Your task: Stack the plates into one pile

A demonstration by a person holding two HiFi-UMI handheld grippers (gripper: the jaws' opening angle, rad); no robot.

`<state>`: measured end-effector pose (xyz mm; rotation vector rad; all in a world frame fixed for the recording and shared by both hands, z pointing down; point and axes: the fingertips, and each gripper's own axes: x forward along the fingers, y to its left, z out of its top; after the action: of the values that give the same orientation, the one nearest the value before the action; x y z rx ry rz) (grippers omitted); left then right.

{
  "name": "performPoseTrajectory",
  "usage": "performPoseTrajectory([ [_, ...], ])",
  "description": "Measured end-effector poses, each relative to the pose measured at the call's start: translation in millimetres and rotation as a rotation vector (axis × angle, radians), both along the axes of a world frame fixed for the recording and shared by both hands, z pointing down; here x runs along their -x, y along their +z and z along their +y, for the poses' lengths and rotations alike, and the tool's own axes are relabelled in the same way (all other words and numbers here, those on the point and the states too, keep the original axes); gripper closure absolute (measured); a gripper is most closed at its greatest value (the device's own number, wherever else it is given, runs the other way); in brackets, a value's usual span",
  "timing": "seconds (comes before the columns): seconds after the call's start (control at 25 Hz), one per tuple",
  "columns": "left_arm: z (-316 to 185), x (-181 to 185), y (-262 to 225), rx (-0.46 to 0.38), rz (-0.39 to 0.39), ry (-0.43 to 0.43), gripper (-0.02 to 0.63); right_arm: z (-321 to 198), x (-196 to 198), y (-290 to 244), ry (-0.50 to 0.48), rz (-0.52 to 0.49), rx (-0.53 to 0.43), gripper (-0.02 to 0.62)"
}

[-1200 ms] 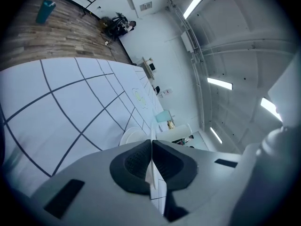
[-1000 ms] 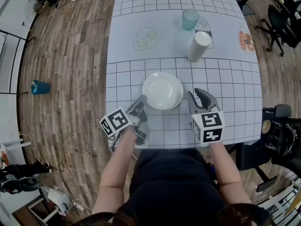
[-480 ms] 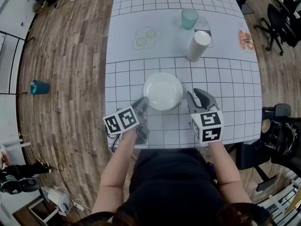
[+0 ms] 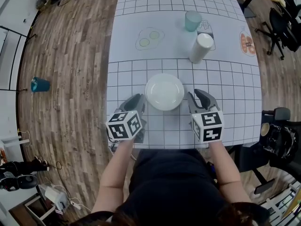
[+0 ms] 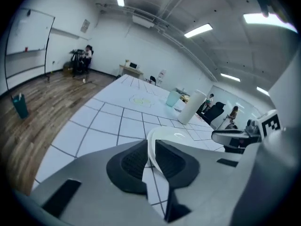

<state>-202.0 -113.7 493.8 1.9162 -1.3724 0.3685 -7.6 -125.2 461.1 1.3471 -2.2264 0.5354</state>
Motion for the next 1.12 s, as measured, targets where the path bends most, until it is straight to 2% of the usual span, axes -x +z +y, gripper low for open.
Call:
performPoseTrajectory([
  [0.16,-6,13,-26,-0.136,-0.19,0.018,0.552,1,3,-5,-0.008,-0.002,-0.008,0.485],
  [0.36,-8,23,-53,-0.253,-0.294,0.009,0.563,0,3,-13,-0.009,-0.007,-0.025,0.489],
  [0.64,-6,32,-80,-0.35,-0.339,-0.024,0.569,-1,4,-31,-0.013,-0.006,-0.064,0.513],
  [0.8,-1,36,-91,-0.388,-0.39,-0.018,0.571,-4,2,-40,0.01,0.011,-0.1,0.573],
  [0.88,1,37,-96,-0.403,-0.407,-0.016,0.572,-4,2,-43,0.016,0.009,-0.104,0.578],
  [1.12,3,40,-103,-0.412,-0.368,-0.036,0.574,-4,5,-41,0.014,-0.022,-0.068,0.578],
])
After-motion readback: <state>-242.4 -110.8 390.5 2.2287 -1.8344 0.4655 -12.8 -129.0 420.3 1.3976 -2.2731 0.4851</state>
